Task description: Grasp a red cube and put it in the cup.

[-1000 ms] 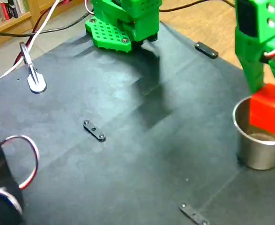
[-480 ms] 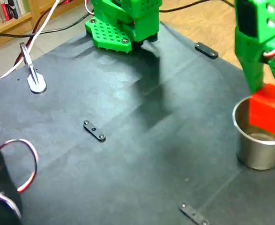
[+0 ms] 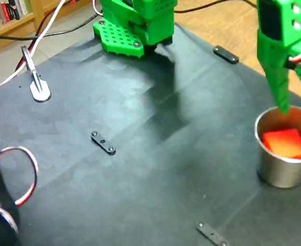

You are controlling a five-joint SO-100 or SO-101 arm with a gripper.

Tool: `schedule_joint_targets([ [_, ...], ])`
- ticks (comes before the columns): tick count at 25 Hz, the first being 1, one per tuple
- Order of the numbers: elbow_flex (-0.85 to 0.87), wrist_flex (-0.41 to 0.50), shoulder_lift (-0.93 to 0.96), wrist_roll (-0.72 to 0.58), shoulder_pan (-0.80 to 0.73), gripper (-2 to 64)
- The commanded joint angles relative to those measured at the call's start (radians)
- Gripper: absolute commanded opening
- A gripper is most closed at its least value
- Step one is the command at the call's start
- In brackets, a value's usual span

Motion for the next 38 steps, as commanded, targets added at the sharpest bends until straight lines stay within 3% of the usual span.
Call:
schedule_joint_targets([
  [1, -0.028, -0.009, 0.023, 0.009, -0.006, 34.8],
  [7, -0.037, -0.009, 0.060, 0.009, -0.005, 34.8],
  [27, -0.014, 0.014, 0.833, 0.012, -0.005, 33.9],
  [33, 0.063, 0.155, 1.012, 0.012, 0.011, 33.9],
  [38, 0.259, 0.230, 1.198, 0.012, 0.014, 33.8],
])
